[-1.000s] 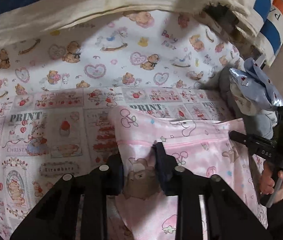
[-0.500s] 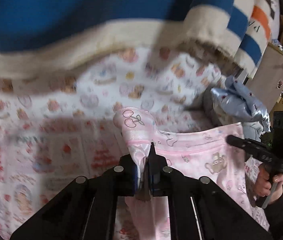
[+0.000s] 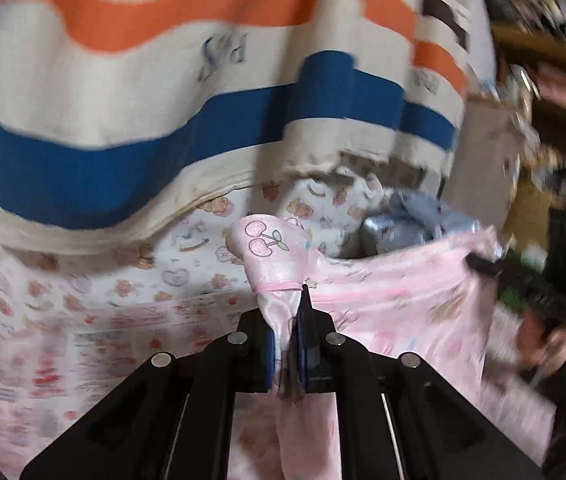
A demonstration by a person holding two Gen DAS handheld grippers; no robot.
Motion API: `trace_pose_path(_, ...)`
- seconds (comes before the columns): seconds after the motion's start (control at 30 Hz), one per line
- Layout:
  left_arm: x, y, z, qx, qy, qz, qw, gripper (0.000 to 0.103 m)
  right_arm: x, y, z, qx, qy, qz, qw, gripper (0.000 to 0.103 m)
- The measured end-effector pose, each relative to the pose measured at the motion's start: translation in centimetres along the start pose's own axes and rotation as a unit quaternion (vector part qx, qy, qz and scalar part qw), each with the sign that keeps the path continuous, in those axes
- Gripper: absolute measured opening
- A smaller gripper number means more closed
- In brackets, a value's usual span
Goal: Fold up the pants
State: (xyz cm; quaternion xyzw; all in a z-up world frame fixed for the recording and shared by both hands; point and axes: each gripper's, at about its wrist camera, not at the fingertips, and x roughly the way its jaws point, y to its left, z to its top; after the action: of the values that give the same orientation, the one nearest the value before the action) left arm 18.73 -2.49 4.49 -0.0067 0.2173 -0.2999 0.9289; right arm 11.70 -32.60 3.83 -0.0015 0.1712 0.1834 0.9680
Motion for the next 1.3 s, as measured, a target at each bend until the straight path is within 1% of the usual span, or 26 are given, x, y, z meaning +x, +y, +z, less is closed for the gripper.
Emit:
trace_pose_path(0.07,-1.9,-1.1,-1.0,0.039,0.000,0.001,0.9992,0.008,-1.9,1.4,-0.6,-0.034,-0.004,0.011,0.999,0.010)
trace_pose_path(0.13,-4.0,-2.2,-2.3,0.067,0.004,-0.009,0.9977,0.008,-3.7,3.3,-1.5,-0.070,-0.001,0.005,0.998,0.010)
trace_pose_path(0.2,-5.4,-3.2,-3.7,0.083,0.009,-0.003,0.9965,0.008,-4.8,4.6,-2.7,-0.091,0.014,0.010,0.996,0.010)
trace_pose_path(0.23,-5.8,-3.5,-4.4,0.080,0.019,-0.004,0.9966,0.008,-5.1,5.1,-3.2,-0.095,0.025,0.012,0.995,0.010)
trace_pose_path(0.27,-5.8,-3.7,-5.0,0.076,0.035,-0.002,0.9965,0.008,-5.2,5.6,-4.1,-0.101,0.045,0.011,0.994,0.010)
trace_pose_path(0.37,-4.6,-3.9,-6.4,0.072,0.103,0.016,0.9919,0.009,-4.2,6.3,-6.1,-0.107,0.100,-0.001,0.989,0.010)
trace_pose_path(0.4,-4.3,-3.9,-6.5,0.064,0.113,0.017,0.9914,0.009,-3.7,6.3,-6.7,-0.106,0.117,0.001,0.987,0.010)
trace_pose_path(0.47,-3.8,-3.7,-6.6,0.054,0.126,0.015,0.9905,0.012,-2.8,6.2,-7.5,-0.099,0.140,-0.010,0.985,0.010)
trace_pose_path(0.5,-3.5,-3.6,-6.7,0.053,0.137,0.010,0.9890,0.020,-2.3,5.9,-7.8,-0.091,0.152,-0.009,0.984,0.010)
trace_pose_path(0.53,-3.3,-3.5,-6.9,0.050,0.147,0.010,0.9879,0.026,-1.8,5.4,-8.0,-0.076,0.166,-0.003,0.983,0.010)
trace_pose_path(0.57,-3.3,-3.5,-7.0,0.044,0.150,0.011,0.9876,0.036,-1.6,4.9,-8.0,-0.064,0.171,0.001,0.983,0.010)
trace_pose_path(0.6,-3.2,-3.4,-7.1,0.038,0.153,0.007,0.9875,0.045,-1.5,4.3,-7.9,-0.044,0.174,0.010,0.984,0.011)
trace_pose_path(0.63,-3.0,-3.3,-7.0,0.033,0.156,0.002,0.9872,0.048,-1.6,3.8,-7.8,-0.027,0.173,0.019,0.984,0.014)
trace_pose_path(0.67,-2.8,-3.2,-6.8,0.028,0.158,0.002,0.9870,0.052,-1.7,3.4,-7.8,-0.016,0.173,0.024,0.985,0.023)
trace_pose_path(0.7,-2.7,-3.0,-6.6,0.023,0.159,0.002,0.9871,0.055,-1.7,2.8,-7.5,-0.002,0.173,0.031,0.984,0.037)
trace_pose_path(0.77,-2.3,-2.6,-6.0,0.007,0.156,-0.008,0.9876,0.061,-1.7,2.3,-7.2,0.013,0.170,0.034,0.985,0.050)
trace_pose_path(0.83,-1.8,-1.7,-5.5,-0.024,0.156,-0.019,0.9873,0.062,-1.5,1.8,-6.9,0.029,0.171,0.045,0.984,0.050)
trace_pose_path(0.9,-1.0,-0.8,-5.1,-0.056,0.161,-0.017,0.9852,0.062,-1.1,1.5,-6.6,0.045,0.176,0.056,0.982,0.050)
trace_pose_path(0.93,-0.7,-0.2,-5.1,-0.075,0.163,-0.018,0.9835,0.062,-0.7,1.2,-6.6,0.053,0.188,0.059,0.979,0.050)
trace_pose_path(1.0,-0.1,0.7,-5.1,-0.111,0.170,-0.037,0.9784,0.062,-0.3,0.9,-6.6,0.066,0.197,0.073,0.976,0.050)
trace_pose_path(1.07,0.3,1.4,-5.1,-0.132,0.174,-0.052,0.9744,0.062,0.0,0.6,-6.8,0.084,0.202,0.095,0.971,0.050)
trace_pose_path(1.13,0.7,1.6,-5.1,-0.140,0.183,-0.063,0.9710,0.062,0.0,0.2,-6.8,0.106,0.203,0.118,0.966,0.050)
trace_pose_path(1.2,1.4,2.0,-5.3,-0.159,0.206,-0.060,0.9637,0.062,-0.1,-0.2,-6.6,0.125,0.199,0.140,0.962,0.050)
trace_pose_path(1.27,2.0,2.2,-5.8,-0.178,0.227,-0.078,0.9541,0.061,-0.3,-0.5,-6.5,0.131,0.195,0.146,0.961,0.050)
trace_pose_path(1.3,2.2,2.2,-6.1,-0.182,0.238,-0.081,0.9508,0.060,-0.2,-0.5,-6.4,0.133,0.196,0.147,0.961,0.050)
